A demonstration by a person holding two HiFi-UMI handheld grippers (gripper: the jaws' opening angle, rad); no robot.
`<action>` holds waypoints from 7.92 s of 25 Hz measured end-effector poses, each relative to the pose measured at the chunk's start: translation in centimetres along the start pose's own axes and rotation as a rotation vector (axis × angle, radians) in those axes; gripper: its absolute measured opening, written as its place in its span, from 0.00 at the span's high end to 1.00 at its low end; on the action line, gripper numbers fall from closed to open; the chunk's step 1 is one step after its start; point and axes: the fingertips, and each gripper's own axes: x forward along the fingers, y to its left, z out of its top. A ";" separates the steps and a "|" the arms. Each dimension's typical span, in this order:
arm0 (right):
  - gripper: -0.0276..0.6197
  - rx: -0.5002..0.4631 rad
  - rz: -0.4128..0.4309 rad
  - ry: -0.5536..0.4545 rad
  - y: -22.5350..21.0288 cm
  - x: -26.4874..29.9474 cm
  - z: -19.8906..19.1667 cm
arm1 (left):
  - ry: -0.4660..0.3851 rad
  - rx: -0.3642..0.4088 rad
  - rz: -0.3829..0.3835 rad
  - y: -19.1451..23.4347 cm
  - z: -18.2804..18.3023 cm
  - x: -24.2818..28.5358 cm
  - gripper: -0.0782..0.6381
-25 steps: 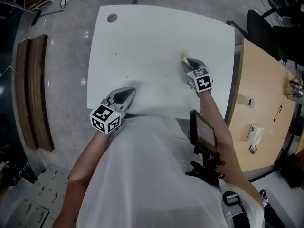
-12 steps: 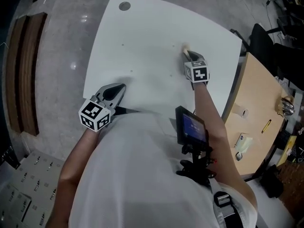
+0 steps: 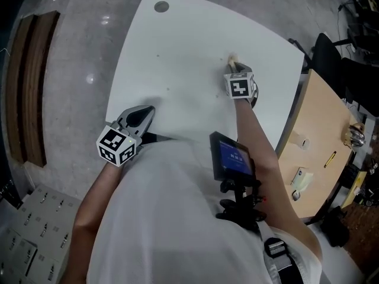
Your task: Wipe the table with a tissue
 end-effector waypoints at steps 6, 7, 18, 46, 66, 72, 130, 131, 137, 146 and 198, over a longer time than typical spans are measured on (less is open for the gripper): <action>0.83 -0.002 -0.054 0.049 0.2 0.0 0.0 | -0.003 0.007 -0.010 0.2 0.3 -0.4 0.88; 0.83 0.007 -0.053 0.048 0.2 0.0 0.0 | -0.001 0.007 -0.008 0.5 0.2 -0.6 0.88; 0.83 0.108 0.035 0.005 2.7 0.6 1.8 | 0.002 0.006 -0.013 1.8 0.2 -1.7 0.88; 0.83 -0.249 0.610 0.035 17.7 -1.9 3.3 | -0.014 0.015 -0.057 2.1 0.2 -2.0 0.88; 0.83 0.259 0.556 -0.150 16.6 -4.6 9.1 | -0.107 -0.035 -0.079 4.6 -0.1 -4.3 0.88; 0.83 0.144 0.495 -0.150 19.5 -2.4 10.0 | -0.107 -0.052 -0.053 6.4 -0.5 -6.7 0.88; 0.83 -0.261 0.429 -0.183 24.0 -6.7 9.8 | -0.049 0.045 -0.190 7.6 -0.5 -7.5 0.88; 0.83 -0.224 0.389 -0.170 22.7 -6.4 9.0 | -0.046 0.051 -0.198 7.5 -0.5 -7.3 0.88; 0.83 -0.210 0.297 -0.032 20.2 -4.3 3.5 | -0.032 0.076 -0.213 7.1 -0.3 -7.1 0.88; 0.83 -0.284 0.247 0.019 21.3 -2.9 1.5 | -0.026 0.075 -0.195 7.6 -0.4 -7.7 0.88; 0.83 -0.289 0.550 -0.054 25.0 -11.8 -5.9 | 0.082 0.163 -0.393 4.4 -0.2 -3.2 0.88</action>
